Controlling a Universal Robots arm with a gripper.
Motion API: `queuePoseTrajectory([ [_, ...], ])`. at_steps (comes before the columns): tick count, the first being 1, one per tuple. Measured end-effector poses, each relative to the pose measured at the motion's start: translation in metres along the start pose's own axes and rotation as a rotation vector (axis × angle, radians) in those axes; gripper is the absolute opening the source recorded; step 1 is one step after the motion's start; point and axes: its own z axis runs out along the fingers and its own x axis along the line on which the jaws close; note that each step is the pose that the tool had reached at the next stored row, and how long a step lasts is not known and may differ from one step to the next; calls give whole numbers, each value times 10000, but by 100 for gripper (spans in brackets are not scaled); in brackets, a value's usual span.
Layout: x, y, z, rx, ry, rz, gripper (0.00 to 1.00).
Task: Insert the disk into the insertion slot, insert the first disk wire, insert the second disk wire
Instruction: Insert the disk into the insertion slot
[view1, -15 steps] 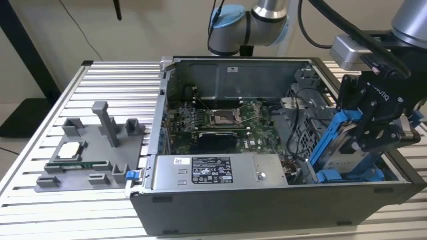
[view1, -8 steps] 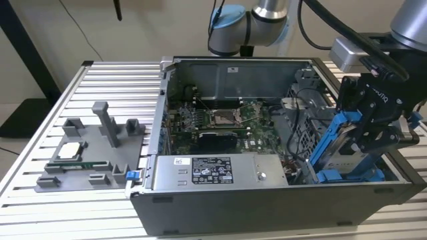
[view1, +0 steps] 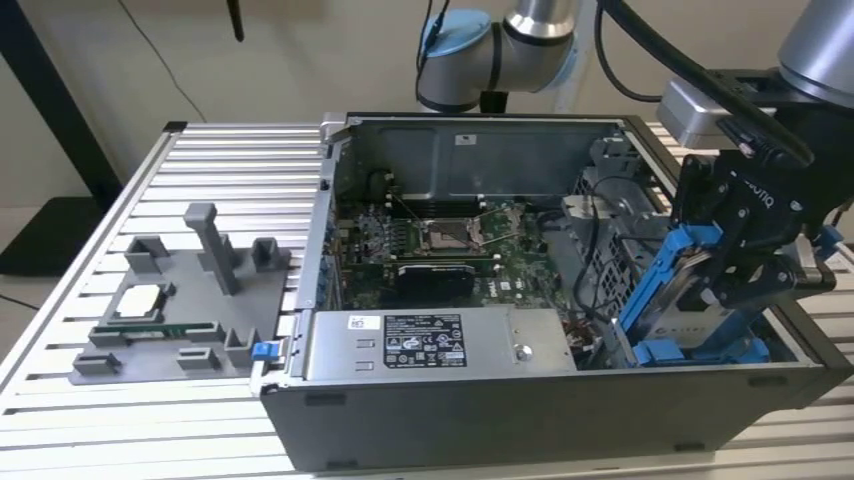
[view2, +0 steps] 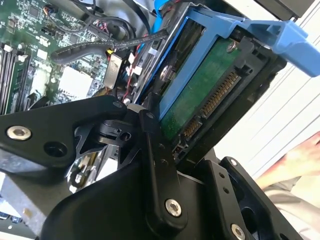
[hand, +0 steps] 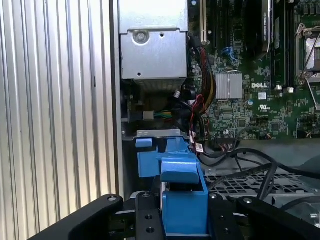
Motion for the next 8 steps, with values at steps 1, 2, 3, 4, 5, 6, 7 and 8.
queuePoseTrajectory([
  [1,0,0,4,0,-1,0,0],
  [2,0,0,8,0,-1,0,0],
  [3,0,-1,9,0,0,0,0],
  [4,0,0,9,0,1,0,0],
  [5,0,-1,9,0,2,0,0],
  [6,0,-1,10,0,1,0,0],
  [7,0,0,10,0,0,0,0],
  [8,0,-1,11,0,0,0,0],
])
